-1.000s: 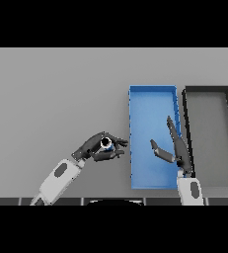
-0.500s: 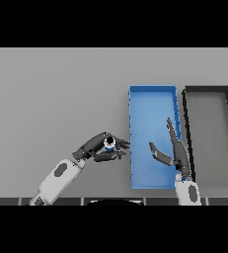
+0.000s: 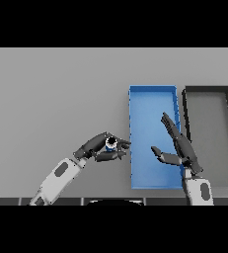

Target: Pick up the blue pipe and place it into the blue bin.

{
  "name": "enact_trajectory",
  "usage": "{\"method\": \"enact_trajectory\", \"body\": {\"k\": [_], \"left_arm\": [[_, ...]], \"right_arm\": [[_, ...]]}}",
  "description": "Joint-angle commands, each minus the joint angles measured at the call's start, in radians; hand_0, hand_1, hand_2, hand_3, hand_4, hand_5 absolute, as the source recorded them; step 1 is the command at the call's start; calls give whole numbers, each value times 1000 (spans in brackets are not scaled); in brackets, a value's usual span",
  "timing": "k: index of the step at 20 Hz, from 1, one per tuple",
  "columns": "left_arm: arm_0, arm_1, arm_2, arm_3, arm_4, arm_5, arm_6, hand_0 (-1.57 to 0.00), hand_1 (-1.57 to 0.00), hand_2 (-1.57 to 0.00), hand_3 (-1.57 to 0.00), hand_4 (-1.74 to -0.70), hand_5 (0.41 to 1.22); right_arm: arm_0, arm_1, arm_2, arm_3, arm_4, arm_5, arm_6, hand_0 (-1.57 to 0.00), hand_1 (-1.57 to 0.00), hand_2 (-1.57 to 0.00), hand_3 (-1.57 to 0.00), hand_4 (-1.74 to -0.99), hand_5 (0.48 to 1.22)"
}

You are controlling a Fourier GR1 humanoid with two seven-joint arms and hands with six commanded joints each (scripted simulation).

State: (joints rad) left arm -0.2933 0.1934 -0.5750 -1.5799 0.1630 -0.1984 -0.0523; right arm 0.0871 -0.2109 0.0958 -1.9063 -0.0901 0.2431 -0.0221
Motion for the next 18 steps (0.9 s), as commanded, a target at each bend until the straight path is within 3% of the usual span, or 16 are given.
{"method": "enact_trajectory", "body": {"k": [1,5,10,16,18], "left_arm": [[-2,2,5,-5,0,5,2,-1571,-1571,-1571,-1440,-1730,1221],[4,4,3,-2,1,-4,3,-1571,-1571,-1571,-1439,-1731,1221],[-10,-5,-1,3,-25,8,17,-1571,-1571,-1571,-1436,-1732,1221],[-16,-12,11,15,-10,-6,10,-1571,-1571,-1571,-1441,-1731,1221],[-19,-2,17,22,1,-34,-26,-1571,-1571,-1571,-1469,-1730,1221]], "right_arm": [[-14,-16,17,-11,-23,35,36,1,1,1,1,-1232,550],[-111,-91,83,-134,-87,112,159,1,1,1,1,-1286,520],[-264,-116,160,-176,-157,159,306,1,1,1,1,-1295,522],[-436,-88,241,-118,-168,226,364,1,1,1,1,-1282,530],[-488,-61,263,-78,-168,239,382,1,1,1,1,-1260,531]]}}
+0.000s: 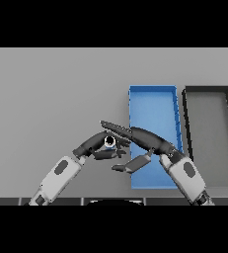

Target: Pick up the blue pipe and place it into the blue bin.

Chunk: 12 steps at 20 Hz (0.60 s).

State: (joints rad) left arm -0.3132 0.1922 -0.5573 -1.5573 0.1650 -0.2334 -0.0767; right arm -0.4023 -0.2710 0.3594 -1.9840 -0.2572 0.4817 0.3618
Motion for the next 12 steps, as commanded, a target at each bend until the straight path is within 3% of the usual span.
{"method": "enact_trajectory", "body": {"k": [1,5,10,11,12], "left_arm": [[7,0,0,-3,4,-3,-8,-1571,-1571,-1571,-1484,-1731,1221],[2,-5,3,12,18,-21,6,-1571,-1571,-1571,-1517,-1731,1221],[-4,-7,6,15,34,-40,24,-1571,-1571,-1571,-1474,-1720,1221],[-3,-9,5,7,45,-48,19,-1571,-1567,-1571,-1395,-1717,1221],[-7,-4,-1,1,14,-44,-14,-1496,-1393,-1367,-1150,-1630,1221]], "right_arm": [[-17,16,10,17,-3,4,2,1,1,1,1,-1251,535],[-81,66,37,81,12,6,47,1,1,1,1,-1225,515],[-158,118,46,197,19,38,48,-14,-36,-68,-11,-1241,516],[-181,128,44,219,14,44,50,-54,-83,-115,-43,-1268,519],[-192,132,48,223,5,53,52,-138,-166,-193,-106,-1308,523]]}}
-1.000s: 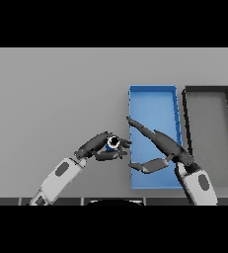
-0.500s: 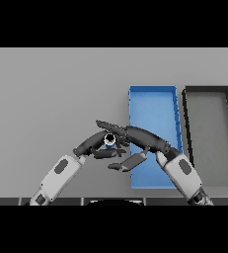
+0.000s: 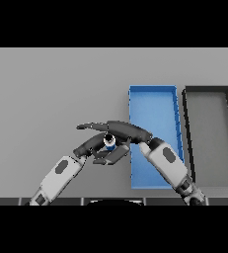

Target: Pick up the blue pipe and place it into the blue bin.

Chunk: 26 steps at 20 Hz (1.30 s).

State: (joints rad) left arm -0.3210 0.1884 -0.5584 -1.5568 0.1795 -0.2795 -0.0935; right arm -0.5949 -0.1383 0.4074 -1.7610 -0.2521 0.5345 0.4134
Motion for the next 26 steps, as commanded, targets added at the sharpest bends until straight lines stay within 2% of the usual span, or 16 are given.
{"method": "enact_trajectory", "body": {"k": [1,2,3,4,5,7,9,11,14,16,17,18,20,22,23,26], "left_arm": [[-9,25,-9,-6,-46,22,39,-1236,-1120,-1093,-920,-1613,1221],[-21,34,-23,-1,-94,36,66,-993,-895,-875,-736,-1587,1221],[-11,36,-22,-8,-101,47,43,-879,-828,-796,-667,-1611,1221],[-13,23,-25,-7,-99,55,43,-895,-867,-845,-656,-1637,1221],[-9,14,-11,0,-81,58,22,-1030,-1008,-990,-623,-1658,1192],[15,1,-1,-7,-32,38,-8,-1225,-1211,-1199,-525,-1688,1203],[15,-14,8,-8,-3,29,7,-1349,-1340,-1333,-527,-1707,1209],[15,-4,8,-5,-10,29,8,-1429,-1423,-1419,-588,-1719,1214],[-8,8,-3,0,-22,47,-10,-1498,-1453,-1493,-527,-1730,1217],[-14,31,-12,3,-21,44,-18,-1499,-1356,-1521,-505,-1734,1219],[-9,42,-18,3,-21,35,-36,-1426,-1220,-1350,-531,-1637,1219],[-14,51,-20,6,-34,36,-53,-1407,-1190,-1242,-518,-1544,1219],[-14,57,-31,4,-41,10,-34,-979,-802,-819,-332,-1343,1220],[-23,63,-31,8,-43,-32,-9,-626,-513,-524,-212,-1179,1213],[-23,65,-31,14,-57,-40,-26,-501,-410,-419,-170,-1110,1184],[-28,74,-21,14,-102,-34,-47,-256,-210,-214,-86,-950,964]], "right_arm": [[0,2,7,12,15,10,-5,-278,-313,-329,-228,-1352,528],[-7,6,11,25,21,23,-10,-478,-500,-500,-375,-1390,538],[-23,15,13,32,12,29,-5,-697,-714,-714,-562,-1453,551],[-32,15,10,38,-19,41,-3,-872,-886,-886,-701,-1503,573],[-36,26,8,38,-49,31,23,-1012,-1023,-1023,-828,-1541,604],[-10,32,12,21,-79,8,34,-1213,-1220,-1220,-1096,-1492,706],[-6,51,19,28,-39,-12,-13,-1342,-1346,-1346,-1267,-1464,891],[16,33,27,5,3,-5,-56,-1424,-1427,-1427,-1376,-1456,1010],[15,46,26,8,43,2,-107,-1496,-1497,-1497,-1471,-1469,1113],[24,56,20,4,26,12,-66,-1523,-1524,-1524,-1507,-1473,1152],[35,64,19,5,17,17,-72,-1533,-1533,-1533,-1520,-1474,1166],[27,68,10,5,13,22,-51,-1540,-1541,-1541,-1530,-1477,1177],[42,72,18,-7,36,38,-61,-1551,-1552,-1552,-1545,-1480,1193],[50,86,15,-14,49,43,-41,-1558,-1559,-1559,-1554,-1481,1203],[39,104,12,-12,52,42,-2,-1561,-1561,-1561,-1558,-1482,1206],[48,130,-6,-19,48,54,-10,-1566,-1566,-1566,-1564,-1484,1214]]}}
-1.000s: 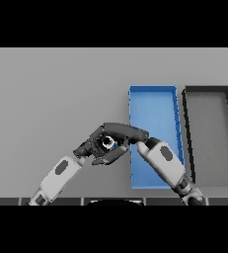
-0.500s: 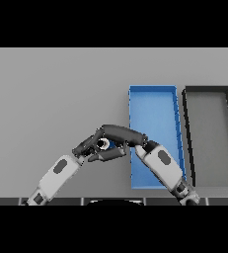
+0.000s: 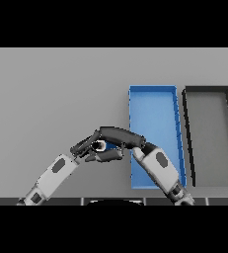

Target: Pick up the blue pipe and place it into the blue bin.

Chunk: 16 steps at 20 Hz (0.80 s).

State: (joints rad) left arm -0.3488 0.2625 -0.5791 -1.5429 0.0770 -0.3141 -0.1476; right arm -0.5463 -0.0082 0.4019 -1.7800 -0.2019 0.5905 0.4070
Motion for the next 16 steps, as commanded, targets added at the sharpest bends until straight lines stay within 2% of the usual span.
{"method": "enact_trajectory", "body": {"k": [1,2,5,6,8,10,11,12,14,16], "left_arm": [[-8,-11,-2,11,-6,14,22,-205,-167,-171,-69,-912,901],[-7,-7,4,17,-7,25,53,-163,-134,-137,-55,-880,842],[-4,0,3,19,-15,35,57,-83,-68,-69,-28,-826,719],[-2,-3,4,21,-7,30,61,-66,-54,-55,-22,-828,689],[-3,-16,13,27,9,44,91,-42,-34,-35,-14,-842,636],[13,-25,14,17,28,53,152,-27,-22,-22,-8,-865,616],[19,-22,17,15,32,61,172,-21,-17,-17,-7,-873,612],[21,-16,21,1,41,64,186,-17,-13,-14,-5,-880,605],[30,-23,-1,-4,19,67,186,-10,-8,-8,-3,-878,572],[36,-8,4,-6,20,65,192,-6,-5,-5,-1,-873,543]], "right_arm": [[4,10,-6,-1,8,0,7,-1567,-1567,-1567,-1566,-1484,1215],[7,14,-13,-1,11,7,-11,-1568,-1568,-1568,-1567,-1484,1216],[20,20,-22,-14,29,9,-21,-1569,-1569,-1569,-1569,-1485,1219],[34,26,-20,-14,32,13,-34,-1570,-1570,-1570,-1569,-1485,1219],[27,34,-34,-14,37,15,-25,-1570,-1570,-1570,-1570,-1487,1220],[38,42,-37,-14,31,21,-36,-1570,-1570,-1570,-1570,-1490,1220],[25,45,-53,-10,27,18,-24,-1571,-1571,-1571,-1570,-1491,1220],[29,54,-61,-18,-23,21,3,-1571,-1571,-1571,-1571,-1492,1220],[11,95,-90,-9,-152,-11,99,-1571,-1571,-1571,-1571,-1492,1221],[-31,108,-123,-24,-267,-62,177,-1571,-1571,-1571,-1571,-1493,1221]]}}
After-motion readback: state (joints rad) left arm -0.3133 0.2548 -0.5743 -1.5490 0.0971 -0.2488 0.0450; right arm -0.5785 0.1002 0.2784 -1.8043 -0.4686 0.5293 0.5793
